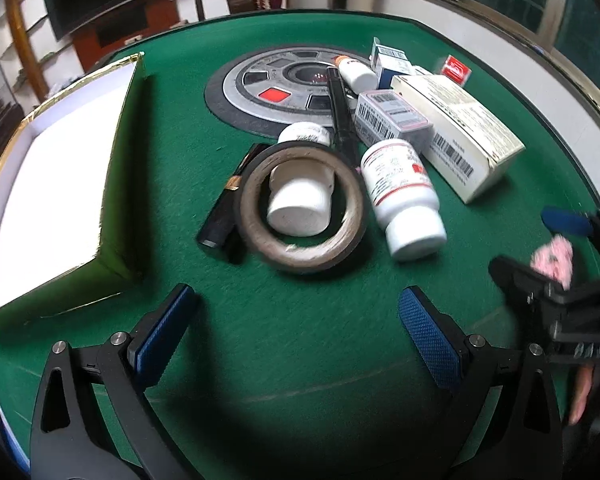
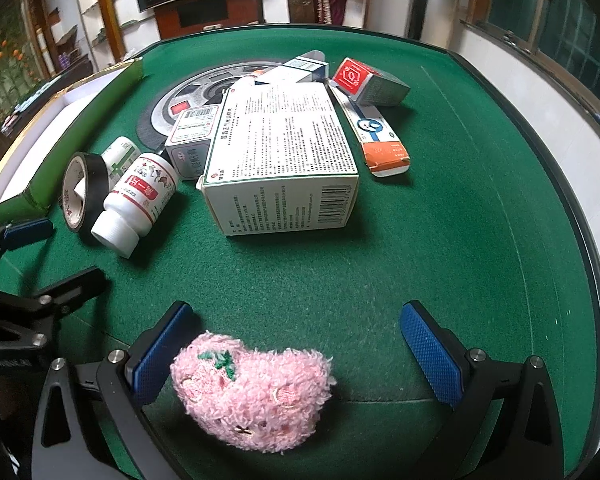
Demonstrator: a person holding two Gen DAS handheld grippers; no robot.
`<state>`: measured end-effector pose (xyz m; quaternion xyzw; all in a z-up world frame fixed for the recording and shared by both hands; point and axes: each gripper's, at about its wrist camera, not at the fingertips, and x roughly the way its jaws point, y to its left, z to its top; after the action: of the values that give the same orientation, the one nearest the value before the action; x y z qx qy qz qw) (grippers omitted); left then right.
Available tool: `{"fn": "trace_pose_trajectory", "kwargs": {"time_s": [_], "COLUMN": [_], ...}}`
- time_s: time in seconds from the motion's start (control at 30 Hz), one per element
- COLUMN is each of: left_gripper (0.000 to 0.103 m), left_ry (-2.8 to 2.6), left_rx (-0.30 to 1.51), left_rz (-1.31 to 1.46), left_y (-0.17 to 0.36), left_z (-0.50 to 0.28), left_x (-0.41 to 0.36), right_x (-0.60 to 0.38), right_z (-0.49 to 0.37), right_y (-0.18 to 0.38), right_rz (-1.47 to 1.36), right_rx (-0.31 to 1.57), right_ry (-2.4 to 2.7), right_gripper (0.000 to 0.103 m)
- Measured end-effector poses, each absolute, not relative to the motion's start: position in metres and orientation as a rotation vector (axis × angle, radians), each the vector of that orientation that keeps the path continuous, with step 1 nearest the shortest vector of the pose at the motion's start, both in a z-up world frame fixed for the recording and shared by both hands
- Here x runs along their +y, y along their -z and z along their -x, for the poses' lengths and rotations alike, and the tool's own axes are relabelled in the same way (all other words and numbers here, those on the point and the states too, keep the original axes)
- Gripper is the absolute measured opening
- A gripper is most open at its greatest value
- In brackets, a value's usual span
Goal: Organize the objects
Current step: 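Move the left tool toward the black tape roll while the right tool approaches the pink bear plush, then close the left tool on the black tape roll while the right tool grasps the pink plush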
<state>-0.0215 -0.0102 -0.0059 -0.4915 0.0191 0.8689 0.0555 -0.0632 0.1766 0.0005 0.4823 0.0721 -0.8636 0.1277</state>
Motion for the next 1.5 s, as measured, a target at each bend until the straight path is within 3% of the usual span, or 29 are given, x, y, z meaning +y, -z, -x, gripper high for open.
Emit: {"fn": "trace_pose_trajectory", "kwargs": {"time_s": [0.2, 0.5, 0.67, 0.9, 0.97, 1.0, 1.03, 1.27, 1.5], "left_gripper": [0.102, 0.102, 0.102, 0.102, 0.089, 0.072, 0.065, 0.065, 0.059], "left_ry": [-2.591, -2.606, -2.600, -2.609, -2.642, -2.643, -2.613, -2.627, -2.635], "left_rx": [0.045, 0.082, 0.087, 0.138, 0.169, 0.175, 0.150, 0.250, 0.225], "left_rz": [1.402, 1.279, 1.273, 1.305, 1.317, 1.333, 1.352, 1.335, 1.308], "left_y": [-0.021, -0.039, -0.034, -0.024, -0.022, -0.020, -0.017, -0.014, -0.015], "left_z": [0.016, 0.026, 0.031, 0.042, 0.048, 0.052, 0.056, 0.059, 0.054], "left_x": [-0.032, -0.026, -0.021, -0.010, -0.008, -0.009, -0.010, 0.003, -0.005], "right_x": [0.199, 0.255, 0.247, 0.251, 0.252, 0.251, 0.251, 0.250, 0.252], "right_z": [0.063, 0.027, 0.010, 0.018, 0.018, 0.018, 0.018, 0.017, 0.017], "right_y": [-0.013, -0.033, -0.050, -0.049, -0.048, -0.049, -0.049, -0.049, -0.049], "right_rz": [-1.350, -1.165, -1.023, -1.070, -1.073, -1.067, -1.067, -1.044, -1.036], "right_rx": [0.140, -0.283, -0.128, -0.155, -0.164, -0.161, -0.160, -0.137, -0.145], "right_ry": [2.516, 2.446, 2.558, 2.529, 2.528, 2.530, 2.527, 2.526, 2.525], "right_gripper": [0.103, 0.103, 0.103, 0.103, 0.103, 0.103, 0.103, 0.103, 0.103]}}
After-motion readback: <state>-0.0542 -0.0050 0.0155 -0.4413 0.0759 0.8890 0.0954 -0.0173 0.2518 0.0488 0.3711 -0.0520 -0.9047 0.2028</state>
